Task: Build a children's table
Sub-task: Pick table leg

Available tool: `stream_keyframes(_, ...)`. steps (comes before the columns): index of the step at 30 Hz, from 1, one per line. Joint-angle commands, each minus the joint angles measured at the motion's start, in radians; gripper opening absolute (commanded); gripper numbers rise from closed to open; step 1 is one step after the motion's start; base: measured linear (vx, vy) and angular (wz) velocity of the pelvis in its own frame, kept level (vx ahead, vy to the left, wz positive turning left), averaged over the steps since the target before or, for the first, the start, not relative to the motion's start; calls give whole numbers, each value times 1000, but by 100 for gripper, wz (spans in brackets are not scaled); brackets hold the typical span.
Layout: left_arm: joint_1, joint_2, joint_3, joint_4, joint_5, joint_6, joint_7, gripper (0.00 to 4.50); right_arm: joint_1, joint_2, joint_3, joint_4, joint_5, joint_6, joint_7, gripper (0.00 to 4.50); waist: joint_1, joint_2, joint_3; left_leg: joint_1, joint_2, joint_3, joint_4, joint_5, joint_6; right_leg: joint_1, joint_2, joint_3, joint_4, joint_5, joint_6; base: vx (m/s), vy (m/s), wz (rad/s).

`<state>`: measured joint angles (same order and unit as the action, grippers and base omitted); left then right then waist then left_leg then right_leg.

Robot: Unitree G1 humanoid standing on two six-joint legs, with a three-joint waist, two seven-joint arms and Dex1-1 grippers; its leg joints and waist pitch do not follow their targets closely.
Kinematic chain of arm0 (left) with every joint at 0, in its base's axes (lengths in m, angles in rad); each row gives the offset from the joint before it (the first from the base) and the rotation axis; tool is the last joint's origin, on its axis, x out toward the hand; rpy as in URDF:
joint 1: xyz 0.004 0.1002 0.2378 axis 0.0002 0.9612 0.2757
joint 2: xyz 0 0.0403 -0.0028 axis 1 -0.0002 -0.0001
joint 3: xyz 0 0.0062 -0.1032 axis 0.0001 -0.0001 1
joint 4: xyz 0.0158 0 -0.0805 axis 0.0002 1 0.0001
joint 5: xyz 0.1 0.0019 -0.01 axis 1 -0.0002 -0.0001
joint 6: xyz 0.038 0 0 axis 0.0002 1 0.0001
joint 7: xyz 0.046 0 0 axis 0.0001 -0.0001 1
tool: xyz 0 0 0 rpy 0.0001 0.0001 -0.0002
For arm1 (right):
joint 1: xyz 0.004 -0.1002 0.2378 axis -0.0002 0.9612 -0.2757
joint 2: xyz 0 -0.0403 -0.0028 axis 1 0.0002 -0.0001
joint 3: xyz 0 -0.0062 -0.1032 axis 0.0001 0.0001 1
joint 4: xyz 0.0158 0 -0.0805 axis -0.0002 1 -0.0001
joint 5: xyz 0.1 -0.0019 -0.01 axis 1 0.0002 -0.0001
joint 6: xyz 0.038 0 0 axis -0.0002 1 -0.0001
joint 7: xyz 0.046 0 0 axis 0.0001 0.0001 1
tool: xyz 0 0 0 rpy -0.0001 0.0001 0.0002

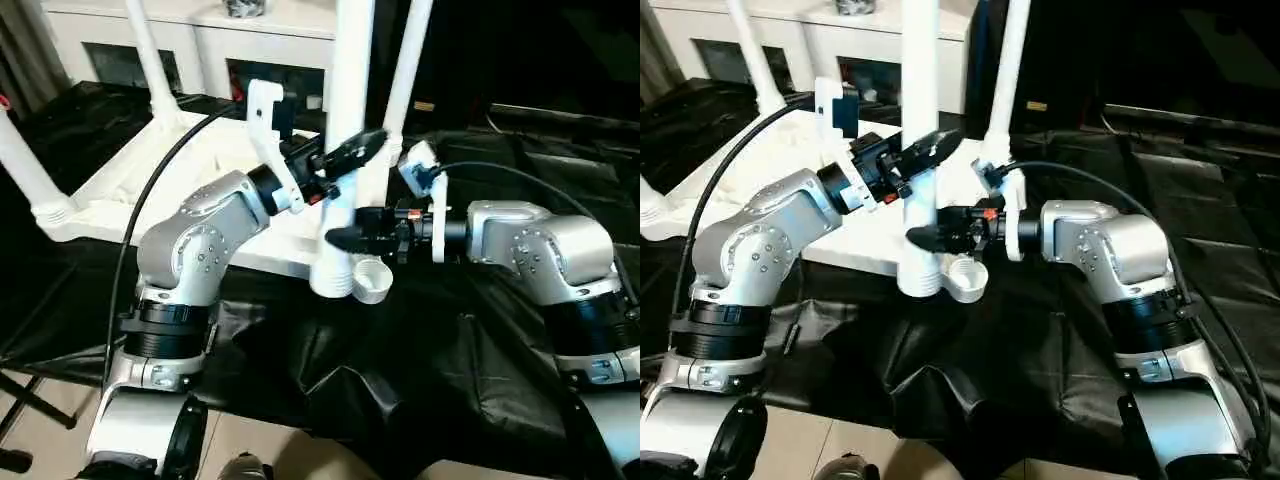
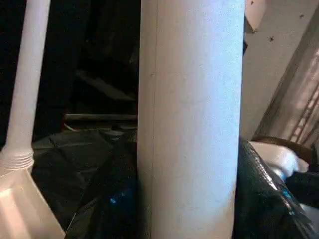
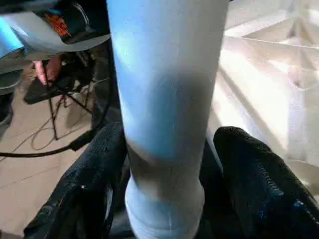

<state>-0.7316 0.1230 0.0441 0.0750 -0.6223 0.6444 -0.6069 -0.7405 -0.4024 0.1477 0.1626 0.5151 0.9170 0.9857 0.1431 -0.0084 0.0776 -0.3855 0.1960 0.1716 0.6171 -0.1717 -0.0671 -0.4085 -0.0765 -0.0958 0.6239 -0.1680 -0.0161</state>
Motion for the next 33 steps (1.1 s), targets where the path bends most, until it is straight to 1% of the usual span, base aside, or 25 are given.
stream_keyframes(1,-5,-11,8,-32,-36,20,-12,184,0,2,5,-1,11,1,15,308,-1,-14,-90,15,33,-7,-68,-147,-9,59,-76,56,-77,-280,-147,0,0,0)
stream_keyframes(2,-5,-14,11,-37,-45,29,-18,184,3,6,7,-9,13,1,23,308,-1,-12,-89,14,34,-8,-69,-149,-10,59,-75,55,-78,-283,-146,0,0,0)
stream_keyframes(3,-6,-13,9,-39,-45,31,-24,184,5,8,8,-13,14,1,24,308,-1,-14,-90,12,34,-9,-69,-148,-10,60,-75,55,-78,-282,-144,0,0,0)
stream_keyframes(6,-6,-10,4,-34,-41,31,-31,184,5,11,11,-14,14,-5,24,308,-2,-13,-90,14,33,-9,-69,-146,-11,59,-75,55,-79,-289,-131,0,0,0)
stream_keyframes(9,-6,-8,4,-31,-40,28,-32,184,6,13,12,-15,11,-8,23,308,-1,-12,-90,13,32,-9,-69,-148,-13,60,-74,55,-80,-291,-126,0,0,0)
stream_keyframes(11,-5,-8,11,-34,-54,36,-24,184,9,12,15,-15,7,-14,26,308,-1,-14,-90,13,32,-9,-69,-144,-13,60,-75,55,-79,-290,-125,0,0,0)
stream_keyframes(19,1,-3,26,-43,-86,63,-43,184,18,14,15,-11,1,-22,31,308,0,-13,-90,13,32,-9,-69,-144,-12,60,-73,55,-78,-282,-129,0,0,0)
stream_keyframes(24,0,1,37,-36,-104,67,-51,184,20,14,10,-3,8,-21,35,308,0,-12,-90,14,33,-9,-69,-151,-14,59,-74,55,-80,-295,-127,0,0,0)
stream_keyframes(25,0,1,38,-36,-106,67,-50,184,20,14,9,-3,9,-20,35,278,1,-7,-90,13,32,-10,-69,-150,-15,60,-75,55,-79,-291,-128,0,0,0)
stream_keyframes(28,-1,1,44,-37,-108,71,-51,184,27,13,10,-7,13,-16,43,265,0,-10,-90,14,33,-10,-70,-154,-15,60,-73,55,-79,-280,-131,0,0,0)
stream_keyframes(29,-3,3,42,-35,-107,71,-56,184,32,11,13,-10,13,-16,47,253,0,-8,-90,14,33,-10,-70,-152,-14,59,-73,55,-78,-275,-133,0,0,0)
stream_keyframes(30,-3,3,42,-35,-107,71,-56,184,32,11,14,-11,13,-16,47,231,0,-9,-90,14,33,-10,-70,-153,-14,60,-73,55,-79,-276,-133,0,0,0)
stream_keyframes(33,-5,8,38,-33,-107,70,-64,184,34,10,14,-12,14,-13,49,223,1,-10,-91,13,32,-10,-69,-149,-15,62,-74,55,-78,-273,-133,0,0,0)
